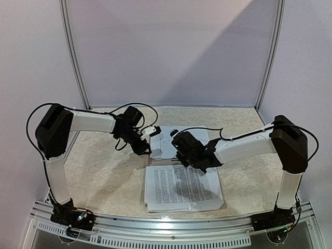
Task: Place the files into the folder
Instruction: Close the spring clip on the folder.
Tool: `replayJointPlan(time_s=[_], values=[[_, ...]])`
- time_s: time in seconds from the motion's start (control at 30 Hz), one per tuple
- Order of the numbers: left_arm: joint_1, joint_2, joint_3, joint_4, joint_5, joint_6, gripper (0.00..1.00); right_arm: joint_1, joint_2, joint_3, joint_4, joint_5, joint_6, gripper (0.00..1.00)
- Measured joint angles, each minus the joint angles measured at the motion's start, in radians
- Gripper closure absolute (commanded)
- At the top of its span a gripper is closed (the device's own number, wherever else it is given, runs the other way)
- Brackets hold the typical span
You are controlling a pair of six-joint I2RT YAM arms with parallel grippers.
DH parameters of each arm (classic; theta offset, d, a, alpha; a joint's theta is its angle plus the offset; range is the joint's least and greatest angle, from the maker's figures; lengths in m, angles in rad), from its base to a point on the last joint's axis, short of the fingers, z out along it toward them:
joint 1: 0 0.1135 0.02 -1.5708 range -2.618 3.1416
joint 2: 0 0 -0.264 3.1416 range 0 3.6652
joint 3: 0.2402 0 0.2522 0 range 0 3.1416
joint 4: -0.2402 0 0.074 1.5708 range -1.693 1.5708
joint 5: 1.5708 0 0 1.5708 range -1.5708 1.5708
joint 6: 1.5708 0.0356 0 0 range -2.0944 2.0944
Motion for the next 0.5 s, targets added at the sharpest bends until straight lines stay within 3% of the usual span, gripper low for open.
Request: replayJointPlan(time_s=[0.3, 0.5], values=[[-0.021, -0.034, 0.054, -0.032, -0.003, 0.032, 0.49, -0.064, -0.154, -0.005, -0.041, -0.171, 0.107, 0.5], [-0.064, -0.03, 0.113, -0.035, 0.007, 0.088, 0.54, -0.288, -0.235, -0.053, -0.01, -0.544, 0.266, 0.57]])
